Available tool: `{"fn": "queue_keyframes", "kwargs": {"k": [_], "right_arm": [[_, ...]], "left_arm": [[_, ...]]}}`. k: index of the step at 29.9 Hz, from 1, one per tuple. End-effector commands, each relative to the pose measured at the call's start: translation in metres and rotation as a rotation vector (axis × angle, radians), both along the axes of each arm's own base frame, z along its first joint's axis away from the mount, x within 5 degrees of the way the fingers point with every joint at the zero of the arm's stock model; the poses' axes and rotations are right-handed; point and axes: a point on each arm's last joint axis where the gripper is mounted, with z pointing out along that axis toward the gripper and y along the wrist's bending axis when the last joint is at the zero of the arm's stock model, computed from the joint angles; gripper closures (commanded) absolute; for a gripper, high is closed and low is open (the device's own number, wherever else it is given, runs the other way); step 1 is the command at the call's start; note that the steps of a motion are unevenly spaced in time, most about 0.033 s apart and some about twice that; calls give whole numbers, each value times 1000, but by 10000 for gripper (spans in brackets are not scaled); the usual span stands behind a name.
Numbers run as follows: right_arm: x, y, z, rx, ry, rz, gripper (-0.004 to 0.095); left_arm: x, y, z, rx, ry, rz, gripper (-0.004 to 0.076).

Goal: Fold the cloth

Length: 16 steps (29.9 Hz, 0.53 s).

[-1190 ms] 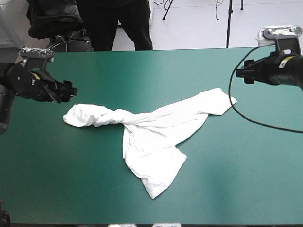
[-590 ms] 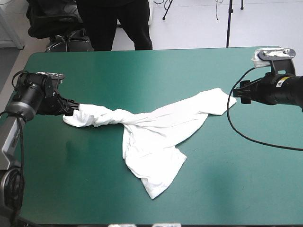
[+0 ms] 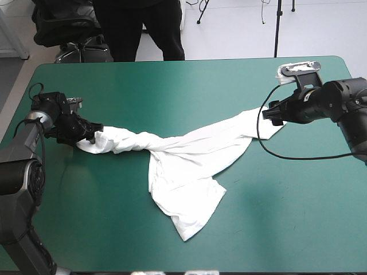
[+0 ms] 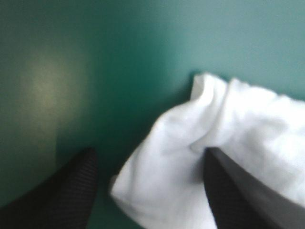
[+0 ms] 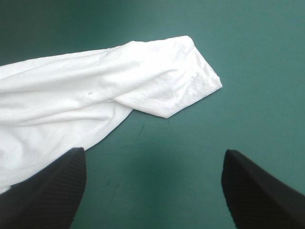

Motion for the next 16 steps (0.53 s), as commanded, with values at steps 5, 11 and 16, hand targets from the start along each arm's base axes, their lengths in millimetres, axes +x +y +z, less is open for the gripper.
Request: {"fn": "queue_keyframes", "kwargs": {"k": [5,11,16], "right_arm": [[28,-2,-13,-43,-20,-72,169],[60,3,-55,-18,90,-145,169],[83,10,-97,14,207,-176,170]], "left_arm": [[3,-2,10,-21,-26,2,449],[1,-2,10,-22,-12,1,720],[1,-4,10,-46,-12,-2,733]]}}
